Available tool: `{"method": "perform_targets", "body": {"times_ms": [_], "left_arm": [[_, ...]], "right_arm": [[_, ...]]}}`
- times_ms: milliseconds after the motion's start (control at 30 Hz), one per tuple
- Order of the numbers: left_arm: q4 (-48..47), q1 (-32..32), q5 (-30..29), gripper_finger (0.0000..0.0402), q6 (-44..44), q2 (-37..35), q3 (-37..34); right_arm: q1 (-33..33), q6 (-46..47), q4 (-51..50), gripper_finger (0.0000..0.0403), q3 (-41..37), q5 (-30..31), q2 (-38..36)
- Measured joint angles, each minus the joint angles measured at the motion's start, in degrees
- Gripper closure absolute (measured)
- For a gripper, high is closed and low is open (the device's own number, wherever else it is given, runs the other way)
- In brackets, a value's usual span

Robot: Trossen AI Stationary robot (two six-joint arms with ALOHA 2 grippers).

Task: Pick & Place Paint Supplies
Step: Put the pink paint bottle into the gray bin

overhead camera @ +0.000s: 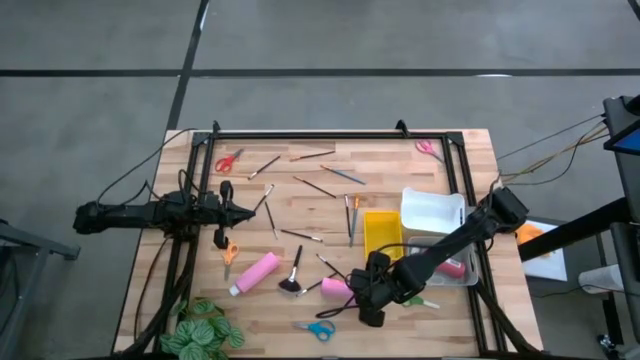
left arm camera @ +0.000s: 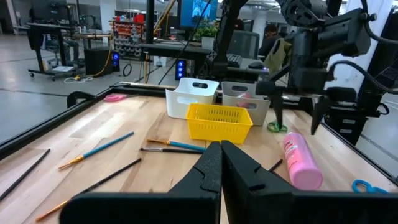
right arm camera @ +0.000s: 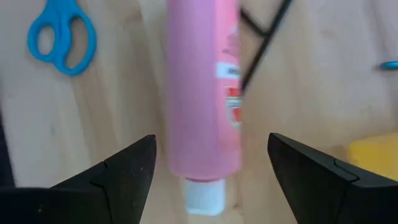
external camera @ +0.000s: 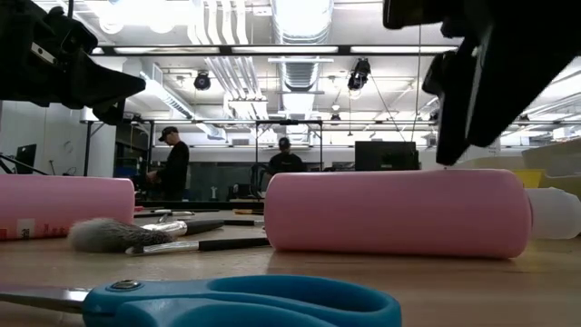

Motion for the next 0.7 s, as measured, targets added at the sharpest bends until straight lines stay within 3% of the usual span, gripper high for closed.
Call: {"method": "perform_targets", "body": {"times_ms": [467,700], "left_arm": [[0.0,0.0,0.0,0.0399,0.0,1.5,0.0],[0.0,0.0,0.0,0.0399,0.0,1.9,0.0]], "right_arm": [[-2.8,-0.8,11.4,0.0097,-6.6,-9.2,1.8],[-3.4,-0.6,15.6,0.0099,-9.3,-11.0,1.8]]}}
